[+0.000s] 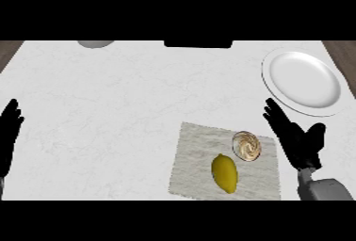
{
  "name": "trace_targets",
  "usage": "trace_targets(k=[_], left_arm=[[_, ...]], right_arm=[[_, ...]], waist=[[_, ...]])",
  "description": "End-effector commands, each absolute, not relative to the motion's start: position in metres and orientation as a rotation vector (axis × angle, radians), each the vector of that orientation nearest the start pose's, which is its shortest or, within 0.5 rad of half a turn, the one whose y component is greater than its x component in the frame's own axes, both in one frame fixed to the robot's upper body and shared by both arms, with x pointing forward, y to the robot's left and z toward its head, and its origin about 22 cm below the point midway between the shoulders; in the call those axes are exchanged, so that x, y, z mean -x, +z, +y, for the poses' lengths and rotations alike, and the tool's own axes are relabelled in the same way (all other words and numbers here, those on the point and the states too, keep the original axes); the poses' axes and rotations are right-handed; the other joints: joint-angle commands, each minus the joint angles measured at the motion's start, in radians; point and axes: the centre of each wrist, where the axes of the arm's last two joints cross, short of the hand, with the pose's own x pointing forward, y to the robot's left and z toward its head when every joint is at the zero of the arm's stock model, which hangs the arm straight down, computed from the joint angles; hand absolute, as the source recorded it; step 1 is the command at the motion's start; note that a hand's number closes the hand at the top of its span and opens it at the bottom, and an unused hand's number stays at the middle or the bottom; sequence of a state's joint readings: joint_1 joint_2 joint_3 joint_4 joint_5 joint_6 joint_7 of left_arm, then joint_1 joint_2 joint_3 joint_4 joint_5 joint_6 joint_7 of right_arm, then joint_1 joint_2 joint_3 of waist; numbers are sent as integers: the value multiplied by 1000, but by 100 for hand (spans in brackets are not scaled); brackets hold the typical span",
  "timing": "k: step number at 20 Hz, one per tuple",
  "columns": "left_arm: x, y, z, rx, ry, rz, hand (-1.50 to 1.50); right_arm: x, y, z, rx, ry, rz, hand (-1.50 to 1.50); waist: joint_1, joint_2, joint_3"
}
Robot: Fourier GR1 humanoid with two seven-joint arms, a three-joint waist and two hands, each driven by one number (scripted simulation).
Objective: Pick the lemon from the placemat and place it in the plate
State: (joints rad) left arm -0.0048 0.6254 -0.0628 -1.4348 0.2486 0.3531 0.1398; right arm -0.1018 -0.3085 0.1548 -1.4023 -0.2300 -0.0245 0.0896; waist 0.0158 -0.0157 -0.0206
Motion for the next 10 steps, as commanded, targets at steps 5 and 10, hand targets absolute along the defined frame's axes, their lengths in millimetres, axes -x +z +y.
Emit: trace_targets(k=[5,10], left_arm=[[-244,17,322,-303,-100,-1509,0],[-237,-1,308,-202,-118,-1479,0]], right_arm=[[-278,51,-132,-49,-5,-1505,150],[-277,41,-139,456,-68,-1685,-150]], waist=[[-9,11,16],[-33,5,12]])
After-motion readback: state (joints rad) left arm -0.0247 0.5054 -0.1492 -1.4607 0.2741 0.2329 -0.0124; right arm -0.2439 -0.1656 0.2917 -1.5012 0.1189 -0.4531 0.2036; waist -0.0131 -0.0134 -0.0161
